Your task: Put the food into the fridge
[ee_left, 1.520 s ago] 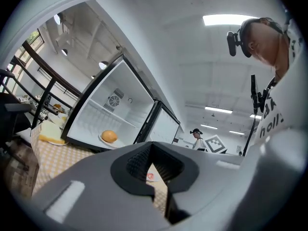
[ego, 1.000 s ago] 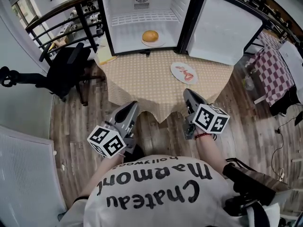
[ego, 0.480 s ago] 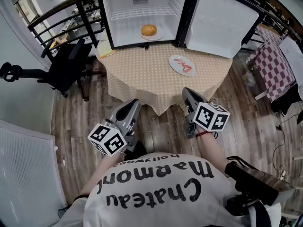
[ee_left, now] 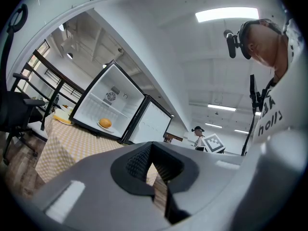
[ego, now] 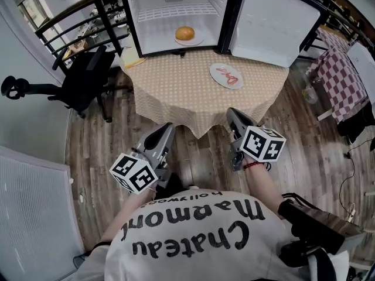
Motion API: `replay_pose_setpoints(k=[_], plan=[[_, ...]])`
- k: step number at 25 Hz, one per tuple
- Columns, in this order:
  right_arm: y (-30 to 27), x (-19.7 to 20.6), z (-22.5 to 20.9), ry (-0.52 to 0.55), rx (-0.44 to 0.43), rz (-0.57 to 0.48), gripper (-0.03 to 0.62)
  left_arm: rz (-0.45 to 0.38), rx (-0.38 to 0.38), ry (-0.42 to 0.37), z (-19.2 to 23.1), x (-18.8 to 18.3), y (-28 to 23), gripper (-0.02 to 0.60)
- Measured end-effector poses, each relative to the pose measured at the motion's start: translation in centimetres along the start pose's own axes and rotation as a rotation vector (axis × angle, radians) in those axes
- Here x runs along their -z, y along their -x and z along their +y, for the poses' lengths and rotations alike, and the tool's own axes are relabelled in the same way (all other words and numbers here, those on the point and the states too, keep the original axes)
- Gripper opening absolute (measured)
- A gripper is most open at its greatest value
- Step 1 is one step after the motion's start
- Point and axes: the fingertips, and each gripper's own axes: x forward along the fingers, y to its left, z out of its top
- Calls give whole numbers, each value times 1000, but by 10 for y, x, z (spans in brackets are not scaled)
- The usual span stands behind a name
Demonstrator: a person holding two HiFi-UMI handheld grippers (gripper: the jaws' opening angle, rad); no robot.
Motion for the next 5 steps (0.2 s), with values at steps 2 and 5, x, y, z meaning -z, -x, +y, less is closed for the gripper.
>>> replay_pose_setpoints(k=[2, 5], plan=[[-2, 2, 3, 3, 1, 6, 15, -6, 9, -4, 2, 0, 3, 5], [-3, 5, 5, 4, 6, 13, 15, -4, 10, -1, 4, -1, 6, 5]])
